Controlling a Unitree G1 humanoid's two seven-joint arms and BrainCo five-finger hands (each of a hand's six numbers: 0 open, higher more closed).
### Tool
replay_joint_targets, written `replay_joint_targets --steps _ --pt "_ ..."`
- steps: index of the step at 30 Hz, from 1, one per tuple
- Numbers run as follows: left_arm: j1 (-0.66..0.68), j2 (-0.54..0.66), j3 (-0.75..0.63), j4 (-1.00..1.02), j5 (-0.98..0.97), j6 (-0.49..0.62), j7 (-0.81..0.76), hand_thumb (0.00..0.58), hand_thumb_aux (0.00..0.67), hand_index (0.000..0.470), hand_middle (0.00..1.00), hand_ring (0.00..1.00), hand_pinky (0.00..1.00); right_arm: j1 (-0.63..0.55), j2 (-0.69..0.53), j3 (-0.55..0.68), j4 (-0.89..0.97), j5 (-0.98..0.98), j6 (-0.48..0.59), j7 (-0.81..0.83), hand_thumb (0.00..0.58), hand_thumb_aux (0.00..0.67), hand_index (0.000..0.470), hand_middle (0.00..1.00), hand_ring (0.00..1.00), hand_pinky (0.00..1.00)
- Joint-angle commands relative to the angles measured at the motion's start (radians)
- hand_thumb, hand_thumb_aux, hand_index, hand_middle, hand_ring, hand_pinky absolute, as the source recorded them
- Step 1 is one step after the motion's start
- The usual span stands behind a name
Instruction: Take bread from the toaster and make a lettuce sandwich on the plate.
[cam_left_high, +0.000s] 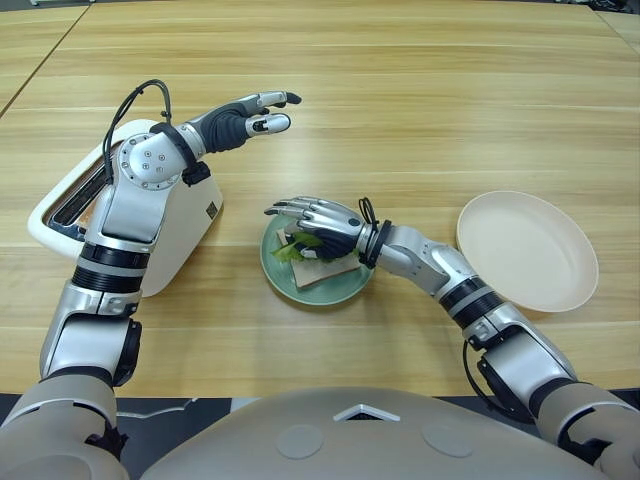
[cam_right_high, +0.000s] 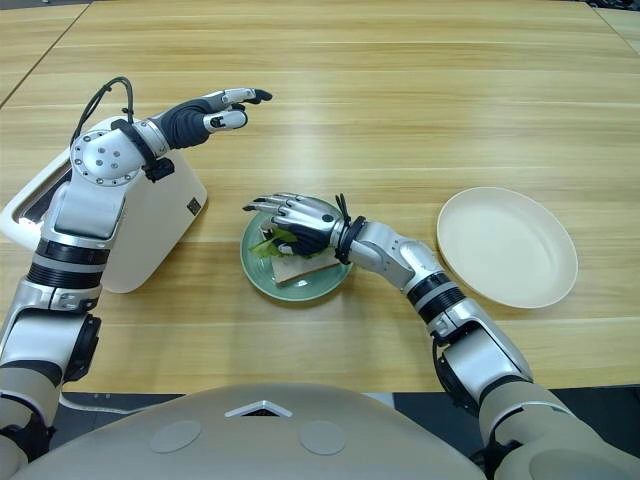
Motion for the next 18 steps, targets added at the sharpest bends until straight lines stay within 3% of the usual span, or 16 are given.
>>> replay_joint_targets --steps 1,2,3,4,5,6,14,18 --pt "-0.002 0.001 -0.004 0.006 0.007 -0.003 -0.001 0.0 0.0 0.0 0.0 0.0 0.0 0.004 -0.003 0.003 -0.022 0.014 0.002 0.028 0.58 0.67 0.47 0.0 0.0 0.0" --pt "-0.002 0.001 -0.004 0.005 0.007 -0.003 0.0 0.0 0.0 0.0 0.0 0.0 0.0 0.007 -0.005 0.002 -0.029 0.018 0.004 0.035 0.579 0.641 0.45 0.0 0.0 0.0" --pt "-0.002 0.002 -0.003 0.005 0.008 -0.002 0.0 0.0 0.0 0.0 0.0 0.0 0.0 0.01 -0.006 0.002 -0.034 0.02 0.005 0.042 0.567 0.57 0.4 0.0 0.0 0.0" --pt "-0.002 0.002 -0.003 0.005 0.008 -0.002 0.0 0.0 0.0 0.0 0.0 0.0 0.0 0.012 -0.008 0.001 -0.039 0.021 0.006 0.047 0.528 0.47 0.33 0.0 0.0 0.0" --pt "-0.002 0.002 -0.002 0.005 0.009 -0.002 0.0 0.0 0.0 0.0 0.0 0.0 0.0 0.013 -0.011 0.0 -0.043 0.022 0.008 0.05 0.441 0.342 0.24 0.0 0.0 0.0" --pt "-0.002 0.003 -0.002 0.005 0.009 -0.002 0.001 0.0 0.0 0.0 0.0 0.0 0.0 0.014 -0.016 -0.004 -0.049 0.023 0.009 0.052 0.0 0.0 0.0 0.0 0.0 0.0" --pt "-0.035 0.034 0.034 0.017 0.032 -0.033 0.037 0.0 0.0 0.0 0.0 0.0 0.0 0.019 -0.109 -0.137 -0.199 0.046 0.06 0.059 0.0 0.0 0.0 0.0 0.0 0.0" --pt "-0.075 0.139 0.099 -0.002 0.166 -0.089 0.154 0.0 0.0 0.0 0.0 0.0 0.0 0.005 -0.149 -0.267 -0.261 0.092 0.101 0.02 0.0 0.0 0.0 0.0 0.0 0.0"
